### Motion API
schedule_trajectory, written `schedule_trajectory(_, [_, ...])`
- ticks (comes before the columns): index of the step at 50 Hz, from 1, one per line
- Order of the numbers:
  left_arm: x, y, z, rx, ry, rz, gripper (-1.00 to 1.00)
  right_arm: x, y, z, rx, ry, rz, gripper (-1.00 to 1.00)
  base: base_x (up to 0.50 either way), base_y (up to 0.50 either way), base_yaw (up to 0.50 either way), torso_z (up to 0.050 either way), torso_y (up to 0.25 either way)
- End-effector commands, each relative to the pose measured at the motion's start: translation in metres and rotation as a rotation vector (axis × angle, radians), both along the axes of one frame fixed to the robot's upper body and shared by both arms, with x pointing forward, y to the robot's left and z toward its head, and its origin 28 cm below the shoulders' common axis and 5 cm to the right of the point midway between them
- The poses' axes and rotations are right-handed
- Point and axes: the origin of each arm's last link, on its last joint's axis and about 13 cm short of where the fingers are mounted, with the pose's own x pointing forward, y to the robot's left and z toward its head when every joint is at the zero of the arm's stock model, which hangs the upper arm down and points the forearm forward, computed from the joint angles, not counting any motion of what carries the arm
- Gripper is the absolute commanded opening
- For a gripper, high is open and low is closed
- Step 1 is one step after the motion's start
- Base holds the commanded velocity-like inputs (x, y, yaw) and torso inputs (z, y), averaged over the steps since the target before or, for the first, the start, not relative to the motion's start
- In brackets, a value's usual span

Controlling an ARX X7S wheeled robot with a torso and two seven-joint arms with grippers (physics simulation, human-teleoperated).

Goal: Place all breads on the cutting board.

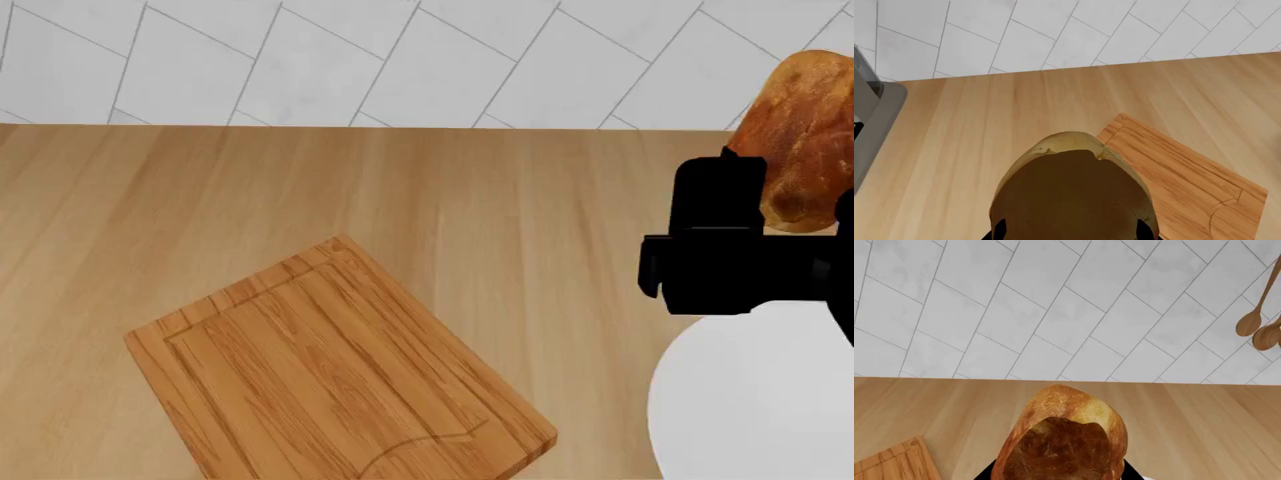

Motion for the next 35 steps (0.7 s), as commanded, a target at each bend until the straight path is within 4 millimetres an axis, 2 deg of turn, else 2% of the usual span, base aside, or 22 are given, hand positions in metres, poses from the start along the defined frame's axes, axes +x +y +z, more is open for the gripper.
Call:
schedule_trajectory(1, [0.0002,-0.001,0.0025,-0.017,-0.005,0.009,-1.0,-0.0007,0.001,-0.0017,-0.027,-0.013,0.028,-1.0,0.0,0.39,0.0,0.0,0.0])
schedule_trajectory(12, [0.0008,-0.0004,0.0044,-0.02,-0.013,0.009,-1.0,-0.0014,0.0019,0.003,0.059,-0.021,0.06,-1.0,0.0,0.0,0.0,0.0,0.0])
schedule_trajectory(18, [0.0014,-0.0005,0.0039,-0.022,-0.012,0.01,-1.0,-0.0003,0.0026,0.0022,0.043,-0.028,0.064,-1.0,0.0,0.0,0.0,0.0,0.0])
schedule_trajectory(25, [0.0034,-0.0014,-0.0025,-0.022,0.0,0.005,-1.0,-0.0002,0.0026,0.0022,0.041,-0.032,0.065,-1.0,0.25,0.0,0.0,0.0,0.0])
schedule_trajectory(35, [0.0039,-0.0038,-0.0001,-0.013,0.001,-0.007,-1.0,-0.0006,0.0027,0.0034,0.024,-0.042,0.065,-1.0,0.33,0.0,0.0,0.0,0.001])
